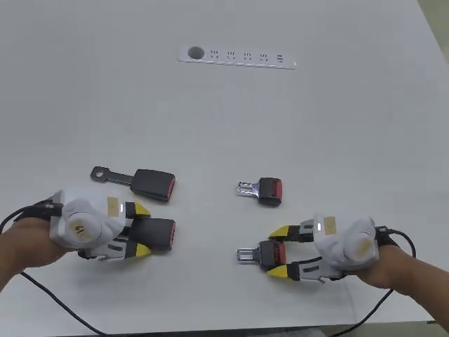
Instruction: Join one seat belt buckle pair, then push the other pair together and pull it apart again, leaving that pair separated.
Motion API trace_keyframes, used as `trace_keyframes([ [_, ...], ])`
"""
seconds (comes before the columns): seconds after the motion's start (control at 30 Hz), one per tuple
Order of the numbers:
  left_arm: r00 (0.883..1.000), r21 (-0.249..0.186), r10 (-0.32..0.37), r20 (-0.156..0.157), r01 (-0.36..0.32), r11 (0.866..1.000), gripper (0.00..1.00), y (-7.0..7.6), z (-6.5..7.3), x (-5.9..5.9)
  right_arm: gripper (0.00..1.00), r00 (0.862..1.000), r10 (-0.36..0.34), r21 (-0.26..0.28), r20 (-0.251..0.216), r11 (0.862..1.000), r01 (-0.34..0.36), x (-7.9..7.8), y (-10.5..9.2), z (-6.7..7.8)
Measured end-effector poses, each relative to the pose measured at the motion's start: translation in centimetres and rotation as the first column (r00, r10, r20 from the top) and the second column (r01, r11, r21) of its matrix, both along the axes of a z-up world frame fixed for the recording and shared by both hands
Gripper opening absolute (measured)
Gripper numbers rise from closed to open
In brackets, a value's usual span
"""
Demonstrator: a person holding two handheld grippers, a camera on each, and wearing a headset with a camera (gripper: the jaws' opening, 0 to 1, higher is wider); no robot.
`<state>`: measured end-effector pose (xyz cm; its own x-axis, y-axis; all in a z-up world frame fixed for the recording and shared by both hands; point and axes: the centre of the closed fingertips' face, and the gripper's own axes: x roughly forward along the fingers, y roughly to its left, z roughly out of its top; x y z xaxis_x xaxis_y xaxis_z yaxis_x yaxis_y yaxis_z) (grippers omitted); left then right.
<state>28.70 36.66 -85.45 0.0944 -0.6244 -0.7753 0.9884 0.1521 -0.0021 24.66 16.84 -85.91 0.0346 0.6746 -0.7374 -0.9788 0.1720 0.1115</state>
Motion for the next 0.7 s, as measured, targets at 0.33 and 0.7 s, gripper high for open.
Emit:
trace_keyframes([
  [0.33, 1.000, 0.007, -0.010, 0.000, 0.010, 1.000, 0.36, -0.2, 0.1, 0.0, 0.37, 0.994, -0.111, 0.083, 0.002, 0.990, 0.110, 0.5, 0.3, 0.1],
  [0.7, 1.000, 0.023, -0.027, -0.001, 0.027, 0.999, 0.36, -0.4, 0.0, -0.1, 0.37, 0.993, -0.121, 0.102, 0.001, 0.987, 0.120, 1.4, 0.9, 0.1],
])
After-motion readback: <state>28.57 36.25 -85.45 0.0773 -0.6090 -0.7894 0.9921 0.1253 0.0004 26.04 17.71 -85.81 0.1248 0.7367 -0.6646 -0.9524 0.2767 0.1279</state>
